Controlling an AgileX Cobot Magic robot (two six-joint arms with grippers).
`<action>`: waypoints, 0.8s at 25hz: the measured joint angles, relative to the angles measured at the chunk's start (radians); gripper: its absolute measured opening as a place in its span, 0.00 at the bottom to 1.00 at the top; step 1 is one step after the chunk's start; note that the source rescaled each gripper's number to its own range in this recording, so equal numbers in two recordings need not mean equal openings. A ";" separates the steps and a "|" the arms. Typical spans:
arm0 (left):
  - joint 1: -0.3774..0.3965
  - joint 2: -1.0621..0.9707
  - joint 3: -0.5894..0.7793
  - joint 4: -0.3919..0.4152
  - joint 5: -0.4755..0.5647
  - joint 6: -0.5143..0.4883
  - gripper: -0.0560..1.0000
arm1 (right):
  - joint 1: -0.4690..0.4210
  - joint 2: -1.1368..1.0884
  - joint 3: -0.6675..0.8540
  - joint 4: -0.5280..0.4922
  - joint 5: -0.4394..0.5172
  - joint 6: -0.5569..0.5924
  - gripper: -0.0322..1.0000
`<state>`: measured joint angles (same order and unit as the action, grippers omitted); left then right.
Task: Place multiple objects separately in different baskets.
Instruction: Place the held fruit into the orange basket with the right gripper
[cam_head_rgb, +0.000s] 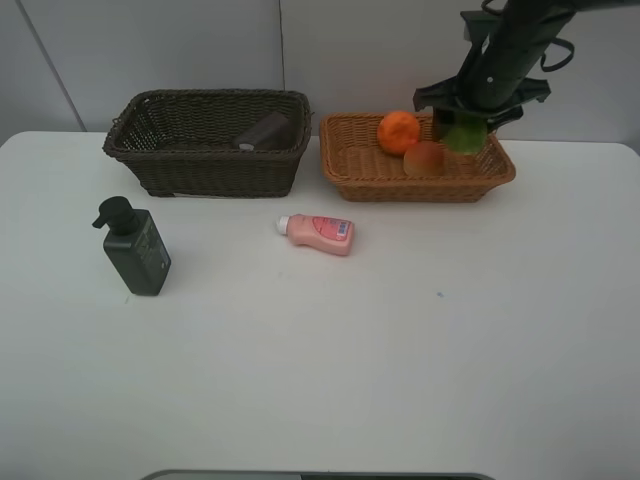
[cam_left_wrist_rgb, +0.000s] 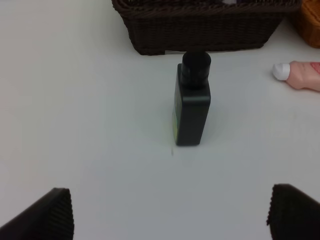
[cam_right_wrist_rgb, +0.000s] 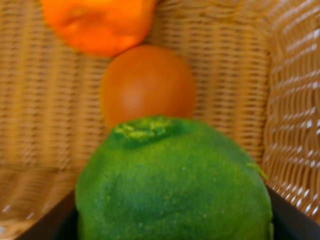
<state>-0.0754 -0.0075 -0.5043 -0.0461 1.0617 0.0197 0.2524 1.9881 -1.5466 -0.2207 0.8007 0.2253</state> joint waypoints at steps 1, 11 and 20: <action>0.000 0.000 0.000 0.000 0.000 0.000 1.00 | -0.009 0.009 0.000 0.000 -0.016 0.000 0.67; 0.000 0.000 0.000 0.000 0.000 0.000 1.00 | -0.063 0.091 0.000 -0.001 -0.165 0.000 0.67; 0.000 0.000 0.000 0.000 0.000 0.000 1.00 | -0.063 0.120 0.000 -0.001 -0.192 0.000 0.70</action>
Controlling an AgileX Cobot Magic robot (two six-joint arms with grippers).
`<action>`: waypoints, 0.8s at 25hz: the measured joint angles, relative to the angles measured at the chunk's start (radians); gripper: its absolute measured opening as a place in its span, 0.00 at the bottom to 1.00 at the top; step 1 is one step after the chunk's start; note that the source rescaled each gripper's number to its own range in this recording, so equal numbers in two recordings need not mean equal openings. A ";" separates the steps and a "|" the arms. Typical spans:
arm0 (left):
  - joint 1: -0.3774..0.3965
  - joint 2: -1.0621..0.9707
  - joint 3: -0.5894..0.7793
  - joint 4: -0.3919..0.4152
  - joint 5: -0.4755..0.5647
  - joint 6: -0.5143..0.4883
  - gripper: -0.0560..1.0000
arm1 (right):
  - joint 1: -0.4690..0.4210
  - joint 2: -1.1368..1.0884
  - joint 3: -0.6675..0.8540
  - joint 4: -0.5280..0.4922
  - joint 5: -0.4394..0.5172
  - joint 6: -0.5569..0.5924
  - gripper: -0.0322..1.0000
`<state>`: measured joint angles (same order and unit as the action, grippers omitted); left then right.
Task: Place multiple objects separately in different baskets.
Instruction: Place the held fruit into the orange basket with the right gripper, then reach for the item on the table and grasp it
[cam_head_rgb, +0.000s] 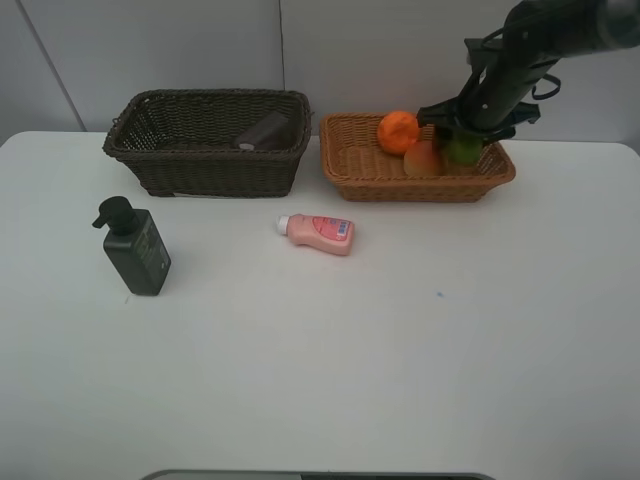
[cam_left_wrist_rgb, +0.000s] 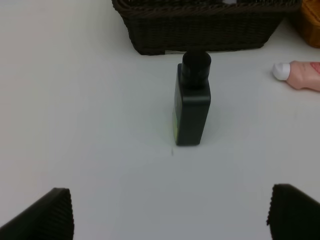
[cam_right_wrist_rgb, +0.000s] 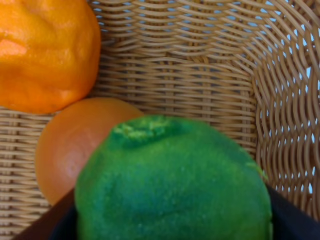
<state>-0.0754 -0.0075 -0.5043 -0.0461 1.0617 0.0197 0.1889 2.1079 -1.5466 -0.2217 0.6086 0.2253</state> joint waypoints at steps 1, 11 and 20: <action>0.000 0.000 0.000 0.000 0.000 0.000 1.00 | 0.000 0.000 0.000 0.000 0.000 0.000 0.74; 0.000 0.000 0.000 0.000 0.000 0.000 1.00 | 0.000 -0.007 0.000 -0.003 0.002 0.000 0.88; 0.000 0.000 0.000 0.000 0.000 0.000 1.00 | 0.013 -0.138 0.000 0.038 0.165 0.000 0.88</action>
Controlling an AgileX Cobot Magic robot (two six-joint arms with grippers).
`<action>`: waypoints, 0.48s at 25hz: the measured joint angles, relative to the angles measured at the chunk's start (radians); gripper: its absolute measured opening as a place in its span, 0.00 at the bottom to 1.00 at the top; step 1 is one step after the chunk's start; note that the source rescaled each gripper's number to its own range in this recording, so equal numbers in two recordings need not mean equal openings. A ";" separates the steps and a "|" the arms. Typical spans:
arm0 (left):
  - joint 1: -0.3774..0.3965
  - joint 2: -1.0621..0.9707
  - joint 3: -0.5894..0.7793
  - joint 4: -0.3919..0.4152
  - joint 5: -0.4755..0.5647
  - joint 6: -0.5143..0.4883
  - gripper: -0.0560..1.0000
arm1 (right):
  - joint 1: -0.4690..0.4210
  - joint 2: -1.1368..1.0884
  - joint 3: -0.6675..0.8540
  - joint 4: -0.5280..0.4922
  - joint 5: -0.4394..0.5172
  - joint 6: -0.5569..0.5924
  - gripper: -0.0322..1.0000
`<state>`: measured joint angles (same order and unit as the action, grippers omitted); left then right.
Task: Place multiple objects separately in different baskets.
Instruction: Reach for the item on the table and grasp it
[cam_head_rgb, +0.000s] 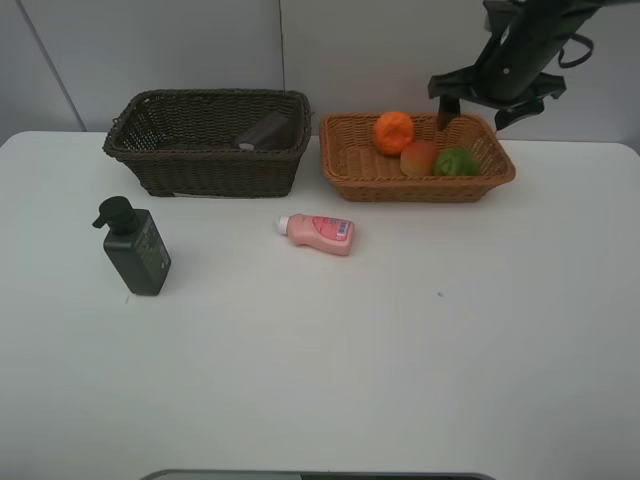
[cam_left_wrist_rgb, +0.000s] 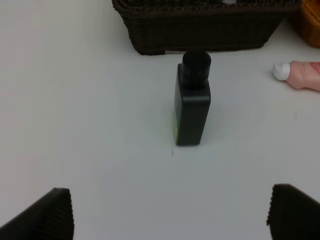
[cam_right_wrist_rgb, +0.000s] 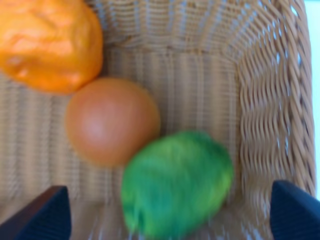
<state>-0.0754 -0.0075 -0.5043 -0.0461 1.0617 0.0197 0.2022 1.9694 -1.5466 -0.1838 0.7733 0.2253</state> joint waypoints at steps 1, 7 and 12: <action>0.000 0.000 0.000 0.000 0.000 0.000 1.00 | 0.000 -0.019 0.000 0.005 0.042 -0.001 0.88; 0.000 0.000 0.000 0.000 0.000 0.000 1.00 | 0.001 -0.202 0.060 0.022 0.228 -0.024 0.88; 0.000 0.000 0.000 0.000 0.000 0.000 1.00 | 0.010 -0.478 0.217 0.039 0.237 -0.016 0.88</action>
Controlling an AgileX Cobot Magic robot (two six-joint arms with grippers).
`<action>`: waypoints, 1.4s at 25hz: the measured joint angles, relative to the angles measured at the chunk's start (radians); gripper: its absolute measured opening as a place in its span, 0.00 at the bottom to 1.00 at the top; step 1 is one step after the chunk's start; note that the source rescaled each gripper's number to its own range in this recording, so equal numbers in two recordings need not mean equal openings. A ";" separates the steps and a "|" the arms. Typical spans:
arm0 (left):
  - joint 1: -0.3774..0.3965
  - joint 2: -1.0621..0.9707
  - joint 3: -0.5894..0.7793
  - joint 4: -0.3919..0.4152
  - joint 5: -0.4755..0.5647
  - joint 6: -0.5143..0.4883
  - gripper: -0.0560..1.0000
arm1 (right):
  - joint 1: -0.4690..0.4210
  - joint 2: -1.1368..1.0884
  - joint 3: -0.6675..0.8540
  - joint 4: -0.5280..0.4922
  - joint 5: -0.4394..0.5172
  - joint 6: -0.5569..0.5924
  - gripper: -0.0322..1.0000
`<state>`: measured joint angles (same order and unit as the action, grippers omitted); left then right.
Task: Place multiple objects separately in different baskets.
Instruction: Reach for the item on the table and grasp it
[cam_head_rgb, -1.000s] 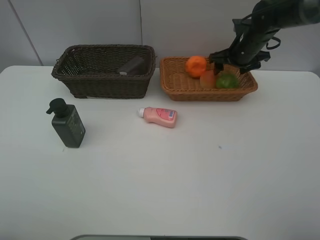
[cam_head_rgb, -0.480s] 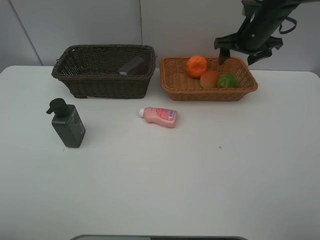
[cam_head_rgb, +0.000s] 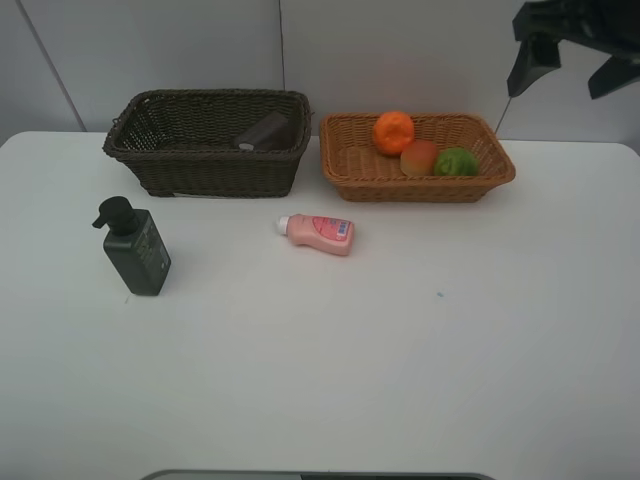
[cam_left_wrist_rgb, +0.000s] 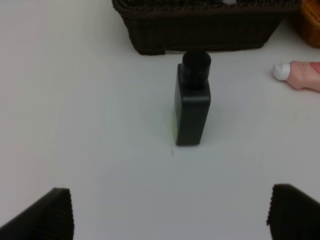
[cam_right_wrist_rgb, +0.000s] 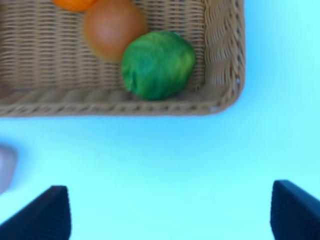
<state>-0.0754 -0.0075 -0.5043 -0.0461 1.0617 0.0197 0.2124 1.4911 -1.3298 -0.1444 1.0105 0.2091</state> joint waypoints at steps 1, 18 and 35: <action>0.000 0.000 0.000 0.000 0.000 0.000 1.00 | 0.007 -0.061 0.037 0.003 -0.001 0.007 0.88; 0.000 0.000 0.000 0.000 0.000 0.000 1.00 | 0.015 -1.118 0.514 0.021 0.027 -0.044 0.88; 0.000 0.000 0.000 0.000 0.000 0.000 1.00 | 0.016 -1.419 0.784 0.002 0.035 -0.056 0.88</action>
<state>-0.0754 -0.0075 -0.5043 -0.0461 1.0617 0.0197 0.2281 0.0726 -0.5459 -0.1424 1.0451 0.1534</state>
